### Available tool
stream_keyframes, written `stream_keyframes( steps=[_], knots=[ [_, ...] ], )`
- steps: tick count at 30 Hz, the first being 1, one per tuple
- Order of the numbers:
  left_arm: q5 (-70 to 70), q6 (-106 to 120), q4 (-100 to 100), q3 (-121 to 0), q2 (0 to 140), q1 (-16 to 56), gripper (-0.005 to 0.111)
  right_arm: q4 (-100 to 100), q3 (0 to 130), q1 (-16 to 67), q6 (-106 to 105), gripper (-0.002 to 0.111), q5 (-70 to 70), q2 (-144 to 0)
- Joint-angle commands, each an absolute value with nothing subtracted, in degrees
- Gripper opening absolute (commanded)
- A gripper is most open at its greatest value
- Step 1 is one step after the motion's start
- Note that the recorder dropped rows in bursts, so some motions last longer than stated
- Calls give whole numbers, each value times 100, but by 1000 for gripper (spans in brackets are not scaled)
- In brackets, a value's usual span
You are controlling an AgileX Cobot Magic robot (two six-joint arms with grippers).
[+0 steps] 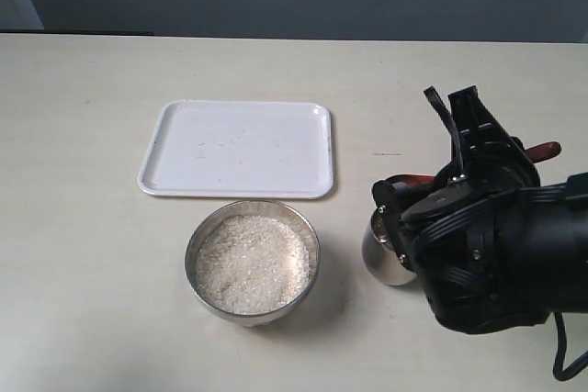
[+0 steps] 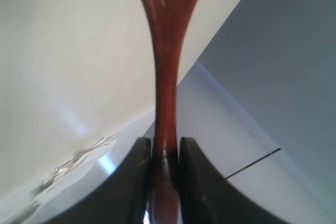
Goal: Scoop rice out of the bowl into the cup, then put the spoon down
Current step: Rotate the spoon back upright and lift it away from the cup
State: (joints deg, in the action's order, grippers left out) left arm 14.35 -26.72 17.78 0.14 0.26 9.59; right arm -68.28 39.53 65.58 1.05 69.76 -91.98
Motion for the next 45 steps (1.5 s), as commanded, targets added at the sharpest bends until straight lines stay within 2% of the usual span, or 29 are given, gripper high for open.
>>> stream_keyframes(
  steps=[1, 9, 23, 38, 45],
  knots=[
    [1372, -2687, 1763, 0, 0, 981, 1, -6881, 3903, 6570, 131, -1, 6996, -9157],
    [1372, -2687, 1763, 0, 0, 981, 1, -7299, 3429, 6570, 144, -1, 6996, -9157],
    [1372, -2687, 1763, 0, 0, 981, 1, -7758, 3404, 6570, 320, -1, 6996, -9157],
    [1372, -2687, 1763, 0, 0, 981, 1, -4498, 3932, 6570, 1143, -1, 6996, -7891],
    [1372, -2687, 1763, 0, 0, 981, 1, -3889, 3932, 6334, 1156, -1, 6814, -7696]
  ],
)
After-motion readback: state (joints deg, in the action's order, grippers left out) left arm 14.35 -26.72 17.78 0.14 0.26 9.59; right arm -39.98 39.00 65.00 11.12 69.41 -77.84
